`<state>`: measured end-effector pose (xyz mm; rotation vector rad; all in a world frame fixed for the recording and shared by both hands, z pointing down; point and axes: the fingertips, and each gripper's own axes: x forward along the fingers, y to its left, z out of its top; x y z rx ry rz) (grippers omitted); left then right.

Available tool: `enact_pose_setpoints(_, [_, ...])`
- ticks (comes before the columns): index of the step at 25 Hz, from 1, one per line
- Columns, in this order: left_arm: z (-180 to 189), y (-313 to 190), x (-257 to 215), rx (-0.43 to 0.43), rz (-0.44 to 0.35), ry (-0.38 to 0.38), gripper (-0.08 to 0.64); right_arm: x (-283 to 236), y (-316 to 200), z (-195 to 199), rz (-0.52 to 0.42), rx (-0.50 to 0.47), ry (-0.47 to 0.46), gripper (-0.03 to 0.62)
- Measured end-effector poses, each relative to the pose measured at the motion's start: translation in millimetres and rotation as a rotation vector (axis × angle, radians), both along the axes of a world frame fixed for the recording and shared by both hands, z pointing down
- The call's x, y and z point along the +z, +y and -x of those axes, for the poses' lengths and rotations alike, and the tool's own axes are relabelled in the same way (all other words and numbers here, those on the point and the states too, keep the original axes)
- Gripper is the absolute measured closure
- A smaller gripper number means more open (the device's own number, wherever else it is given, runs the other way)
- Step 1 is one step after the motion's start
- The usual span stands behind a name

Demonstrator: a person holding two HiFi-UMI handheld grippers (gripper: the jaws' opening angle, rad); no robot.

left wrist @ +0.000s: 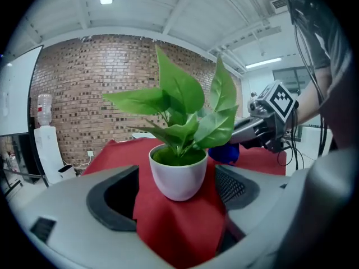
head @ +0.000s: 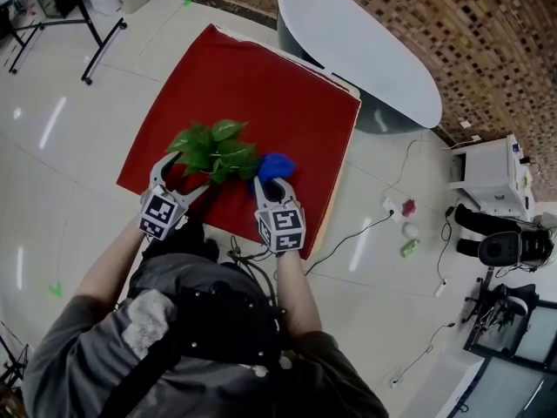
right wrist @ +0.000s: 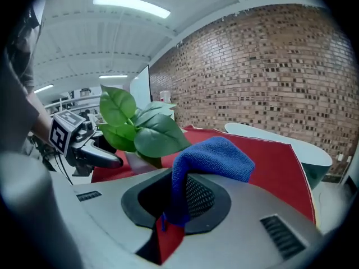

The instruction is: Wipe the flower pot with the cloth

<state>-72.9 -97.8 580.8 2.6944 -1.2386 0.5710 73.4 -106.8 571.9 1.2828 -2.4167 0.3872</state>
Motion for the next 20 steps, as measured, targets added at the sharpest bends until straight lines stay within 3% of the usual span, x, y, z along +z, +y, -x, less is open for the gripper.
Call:
enact_pose_setpoints(8, [15.5, -62.0, 13.2, 0.120, 0.002, -0.017, 0.137, 13.3, -78.7, 49.2, -0.004, -0.102, -0.007, 0.528])
enact_pose_setpoints(15, [2.6, -79.2, 19.9, 0.253, -0.006, -0.034, 0.141, 28.1, -96.5, 85.8, 0.018, -0.257, 0.006, 0.528])
enact_pose_setpoints(20, [4.1, -91.2, 18.7, 0.313, 0.003, -0.027, 0.143, 27.6, -104.3, 92.9, 0.026, -0.276, -0.007, 0.528])
